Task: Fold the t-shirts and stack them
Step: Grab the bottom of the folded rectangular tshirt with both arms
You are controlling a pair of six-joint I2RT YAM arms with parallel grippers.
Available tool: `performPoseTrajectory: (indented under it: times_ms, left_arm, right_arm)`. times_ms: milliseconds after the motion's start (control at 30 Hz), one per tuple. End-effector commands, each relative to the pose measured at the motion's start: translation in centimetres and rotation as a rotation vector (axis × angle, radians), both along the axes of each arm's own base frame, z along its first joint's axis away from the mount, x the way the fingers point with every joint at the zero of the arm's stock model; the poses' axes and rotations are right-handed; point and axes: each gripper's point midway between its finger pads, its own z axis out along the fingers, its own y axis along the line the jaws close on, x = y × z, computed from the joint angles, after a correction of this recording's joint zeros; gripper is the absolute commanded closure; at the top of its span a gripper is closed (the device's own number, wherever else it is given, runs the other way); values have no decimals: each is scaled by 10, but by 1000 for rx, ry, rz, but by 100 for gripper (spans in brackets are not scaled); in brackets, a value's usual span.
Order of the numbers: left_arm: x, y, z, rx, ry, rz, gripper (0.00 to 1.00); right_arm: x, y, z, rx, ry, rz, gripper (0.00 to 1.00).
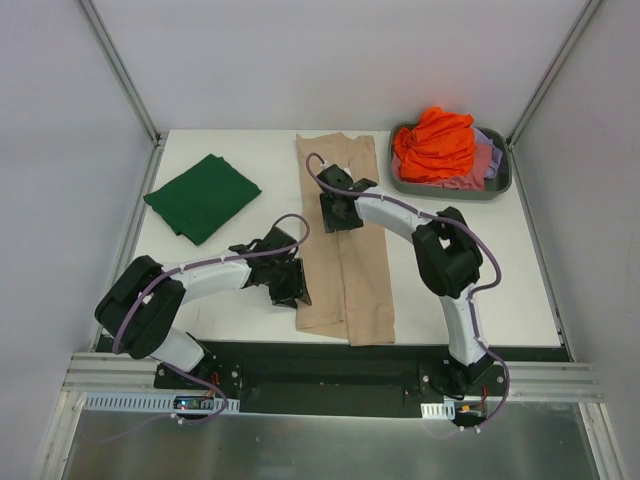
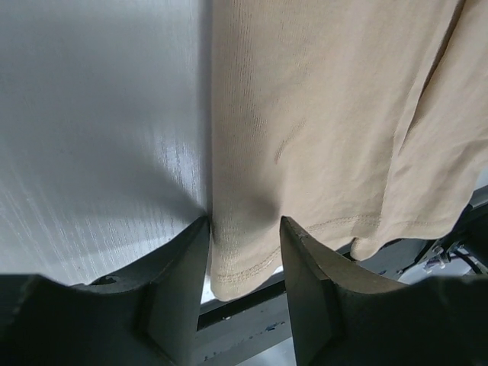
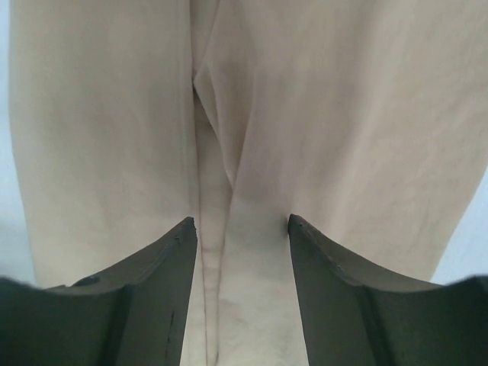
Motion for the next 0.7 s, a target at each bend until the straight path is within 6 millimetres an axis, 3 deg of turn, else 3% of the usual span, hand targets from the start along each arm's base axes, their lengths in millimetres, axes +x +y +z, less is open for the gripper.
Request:
performPoseTrajectory:
  times_ms: [0, 167, 367, 500, 667]
  left_arm:
    - [-27, 29, -21, 128, 59, 5, 59]
    - [-38, 38, -29, 160, 90, 2, 67]
    - [-46, 41, -32, 175, 104, -11, 85]
    - [-51, 47, -34, 189, 110, -9, 94]
    - [-56, 50, -36, 200, 119, -15, 94]
  right_arm:
    - [16, 2, 7, -51, -35, -6, 49]
    - [25, -1, 2, -92, -44, -60, 72]
    - [37, 0, 9, -70, -71, -107, 99]
    - [37, 6, 23, -12, -76, -134, 99]
    - [39, 22, 39, 70, -74, -134, 99]
